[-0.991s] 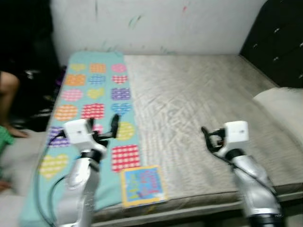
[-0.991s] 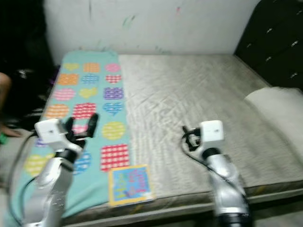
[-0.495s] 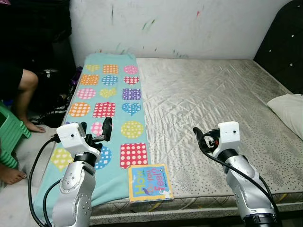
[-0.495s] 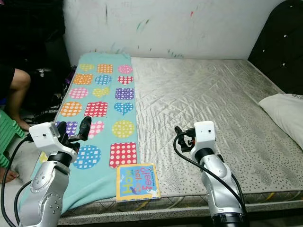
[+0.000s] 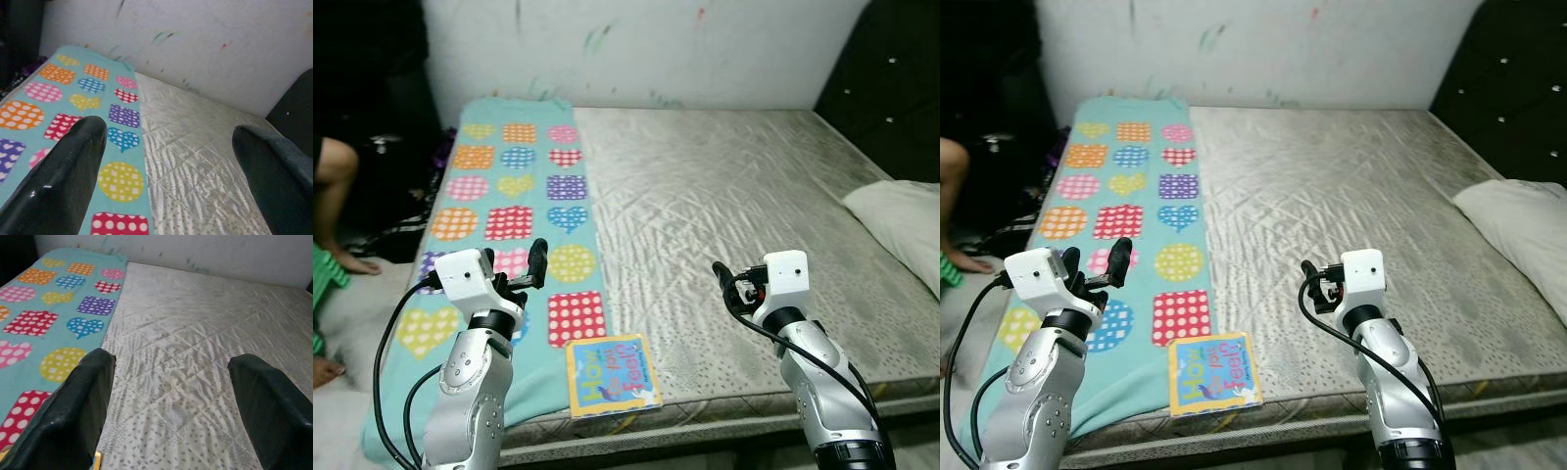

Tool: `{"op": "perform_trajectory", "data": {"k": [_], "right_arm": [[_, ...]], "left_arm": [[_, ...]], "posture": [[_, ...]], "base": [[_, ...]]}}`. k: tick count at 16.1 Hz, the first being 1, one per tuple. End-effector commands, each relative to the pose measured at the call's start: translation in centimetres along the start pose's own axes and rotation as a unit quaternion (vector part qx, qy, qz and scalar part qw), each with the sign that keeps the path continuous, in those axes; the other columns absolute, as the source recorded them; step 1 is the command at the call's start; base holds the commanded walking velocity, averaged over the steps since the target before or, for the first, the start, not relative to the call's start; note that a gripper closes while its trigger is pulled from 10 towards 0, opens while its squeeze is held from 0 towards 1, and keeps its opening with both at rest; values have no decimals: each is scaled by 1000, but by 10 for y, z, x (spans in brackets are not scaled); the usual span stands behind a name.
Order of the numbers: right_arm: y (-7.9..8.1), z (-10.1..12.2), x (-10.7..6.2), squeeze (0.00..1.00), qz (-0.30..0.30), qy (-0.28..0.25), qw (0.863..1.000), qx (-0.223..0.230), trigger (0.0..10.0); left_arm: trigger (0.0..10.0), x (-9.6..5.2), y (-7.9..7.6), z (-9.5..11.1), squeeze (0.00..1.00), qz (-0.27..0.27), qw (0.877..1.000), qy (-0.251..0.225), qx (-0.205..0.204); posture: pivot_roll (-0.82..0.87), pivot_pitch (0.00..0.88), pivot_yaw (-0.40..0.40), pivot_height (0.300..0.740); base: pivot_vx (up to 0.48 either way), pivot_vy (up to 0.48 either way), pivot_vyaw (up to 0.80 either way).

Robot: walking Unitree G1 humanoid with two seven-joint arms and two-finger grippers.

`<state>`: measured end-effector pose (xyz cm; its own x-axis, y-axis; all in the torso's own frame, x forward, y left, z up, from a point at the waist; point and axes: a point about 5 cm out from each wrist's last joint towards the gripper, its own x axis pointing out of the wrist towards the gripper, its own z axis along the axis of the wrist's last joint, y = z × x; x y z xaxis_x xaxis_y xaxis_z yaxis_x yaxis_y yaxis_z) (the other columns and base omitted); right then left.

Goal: Clean up the room

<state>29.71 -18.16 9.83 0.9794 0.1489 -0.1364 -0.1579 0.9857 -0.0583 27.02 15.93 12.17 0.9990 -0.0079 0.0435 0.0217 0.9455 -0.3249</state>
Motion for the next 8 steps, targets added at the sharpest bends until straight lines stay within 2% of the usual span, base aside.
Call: {"op": "perform_trajectory", "data": {"k": [1,2,4,8], "right_arm": [[-3,4,1,0,-2,-7,1000,-6,10000],[-2,3,1,0,-2,-7,1000,-5,10000],[-2,3,1,0,-3,-7,1000,-5,10000],[-2,4,0,0,-5,-9,1000,-6,10000]], "left_arm": [[10000,1,-2,-2,0,-5,1000,6,4],[10000,1,-2,-1,0,-7,1000,6,3],[10000,1,-3,-1,0,-7,1000,6,2],[10000,1,-3,-1,0,-5,1000,7,2]], "posture": [[-46,0,-60,740],[-47,0,-59,740],[-47,0,-59,740],[-50,0,-61,740]], "base": [[0,0,0],[0,0,0],[0,-240,0],[0,-304,0]]}}
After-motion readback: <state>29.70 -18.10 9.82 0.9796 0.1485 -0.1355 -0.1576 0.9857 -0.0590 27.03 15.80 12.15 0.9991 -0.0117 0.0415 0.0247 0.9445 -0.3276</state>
